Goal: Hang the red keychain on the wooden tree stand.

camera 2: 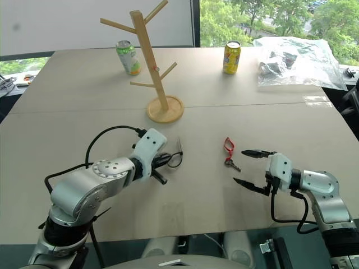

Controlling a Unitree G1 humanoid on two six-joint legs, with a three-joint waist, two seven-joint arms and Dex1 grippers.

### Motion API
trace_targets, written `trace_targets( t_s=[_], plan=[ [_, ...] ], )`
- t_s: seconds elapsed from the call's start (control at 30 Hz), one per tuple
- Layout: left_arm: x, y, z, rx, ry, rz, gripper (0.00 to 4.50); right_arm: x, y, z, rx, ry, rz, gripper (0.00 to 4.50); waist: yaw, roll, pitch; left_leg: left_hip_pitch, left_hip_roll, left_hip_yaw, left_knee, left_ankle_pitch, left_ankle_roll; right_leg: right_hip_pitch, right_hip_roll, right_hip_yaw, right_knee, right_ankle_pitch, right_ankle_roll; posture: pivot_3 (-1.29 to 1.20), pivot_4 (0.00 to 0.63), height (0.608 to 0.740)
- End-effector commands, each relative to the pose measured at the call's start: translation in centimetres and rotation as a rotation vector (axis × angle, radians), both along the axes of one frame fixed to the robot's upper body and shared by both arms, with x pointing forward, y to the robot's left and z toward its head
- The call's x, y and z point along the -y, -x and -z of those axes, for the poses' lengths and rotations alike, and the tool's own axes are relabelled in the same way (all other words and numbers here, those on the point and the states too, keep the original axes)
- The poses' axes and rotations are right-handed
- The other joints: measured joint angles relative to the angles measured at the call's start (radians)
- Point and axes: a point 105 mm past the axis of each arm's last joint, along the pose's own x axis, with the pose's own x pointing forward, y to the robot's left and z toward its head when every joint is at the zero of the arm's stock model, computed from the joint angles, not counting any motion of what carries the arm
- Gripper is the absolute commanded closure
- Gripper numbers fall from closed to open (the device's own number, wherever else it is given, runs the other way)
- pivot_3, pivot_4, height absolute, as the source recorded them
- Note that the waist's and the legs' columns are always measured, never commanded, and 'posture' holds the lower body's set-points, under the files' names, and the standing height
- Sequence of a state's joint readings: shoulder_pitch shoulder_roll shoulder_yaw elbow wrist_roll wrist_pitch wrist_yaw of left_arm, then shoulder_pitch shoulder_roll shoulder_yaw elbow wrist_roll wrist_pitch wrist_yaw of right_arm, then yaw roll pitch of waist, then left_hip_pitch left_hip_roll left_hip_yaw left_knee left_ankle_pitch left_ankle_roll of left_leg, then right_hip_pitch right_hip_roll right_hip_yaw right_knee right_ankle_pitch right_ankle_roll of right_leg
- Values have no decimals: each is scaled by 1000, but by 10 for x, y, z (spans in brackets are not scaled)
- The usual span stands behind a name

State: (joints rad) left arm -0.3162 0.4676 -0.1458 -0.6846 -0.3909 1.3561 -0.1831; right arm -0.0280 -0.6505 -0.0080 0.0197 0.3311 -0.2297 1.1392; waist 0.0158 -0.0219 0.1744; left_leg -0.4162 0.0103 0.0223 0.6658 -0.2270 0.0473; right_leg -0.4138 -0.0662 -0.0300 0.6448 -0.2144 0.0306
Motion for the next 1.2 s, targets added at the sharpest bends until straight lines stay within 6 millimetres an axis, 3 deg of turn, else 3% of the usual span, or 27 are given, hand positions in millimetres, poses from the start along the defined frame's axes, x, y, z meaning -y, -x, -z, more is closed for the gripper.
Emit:
trace_targets(
  t_s=[0.03,0.13,0.2,0.3,0.4,0.47,0.57,0.67,0.77,0.83,0.97,1.03,1.2],
  plan=[
    [-34,-27,-23,174,55,-234,4397,-2,-4,-14,65,-24,2,0,0,0,0,0,0,0,0,0,0,0,0,0,0,0,0,0,150,740],
    [-99,-52,-36,294,138,-580,4397,-7,-6,-24,87,-61,1,0,-1,0,0,0,0,0,0,0,0,0,0,0,0,0,-1,0,150,740],
    [-133,-58,-39,342,167,-734,4397,-9,-9,-29,94,-81,6,0,-1,0,0,0,0,0,0,0,0,0,1,-1,0,0,-1,0,150,740],
    [-165,-63,-39,391,170,-865,4397,-10,-12,-31,99,-85,11,0,2,-1,0,0,0,0,0,0,0,0,0,-3,0,3,0,0,150,740],
    [-184,-66,-38,413,192,-942,4397,-11,-14,-33,102,-88,14,0,8,-1,0,0,-1,0,0,0,0,0,-1,-4,0,4,0,0,150,740],
    [-175,-70,-39,412,201,-880,4397,-11,-14,-33,102,-87,11,0,9,-2,0,0,-2,0,0,0,0,0,-2,-4,0,4,0,0,150,740],
    [-136,-72,-40,392,257,-683,4397,-10,-15,-33,102,-80,10,0,12,-2,1,-1,-2,0,0,0,0,0,-2,-4,0,4,0,0,150,740],
    [-112,-66,-42,385,239,-527,4397,-8,-16,-34,101,-78,15,0,9,-2,1,-1,-2,1,0,0,0,0,-3,-4,0,4,-1,0,150,740],
    [-79,-52,-44,372,192,-286,3507,-7,-16,-33,97,-74,19,0,0,-2,1,0,-1,0,0,0,0,0,-3,-3,0,4,-1,0,150,740],
    [-53,-34,-40,330,166,-81,2608,-6,-16,-32,94,-73,22,0,-4,-1,1,0,0,1,-1,0,0,0,-3,-1,0,3,-3,0,150,740],
    [-35,-12,-30,258,117,105,718,-6,-16,-31,91,-74,25,0,-2,-1,1,0,0,1,-2,0,0,0,-4,0,-1,3,-3,0,150,740],
    [-32,-8,-27,236,101,142,69,-6,-16,-31,92,-75,27,0,0,-1,1,0,0,1,-2,0,0,0,-4,-1,-1,2,-3,0,150,740],
    [-26,-6,-24,195,78,191,69,-7,-14,-30,94,-78,32,0,0,-1,1,0,-1,1,-2,0,0,0,-3,-3,-1,1,-1,0,150,740]
  ],
)
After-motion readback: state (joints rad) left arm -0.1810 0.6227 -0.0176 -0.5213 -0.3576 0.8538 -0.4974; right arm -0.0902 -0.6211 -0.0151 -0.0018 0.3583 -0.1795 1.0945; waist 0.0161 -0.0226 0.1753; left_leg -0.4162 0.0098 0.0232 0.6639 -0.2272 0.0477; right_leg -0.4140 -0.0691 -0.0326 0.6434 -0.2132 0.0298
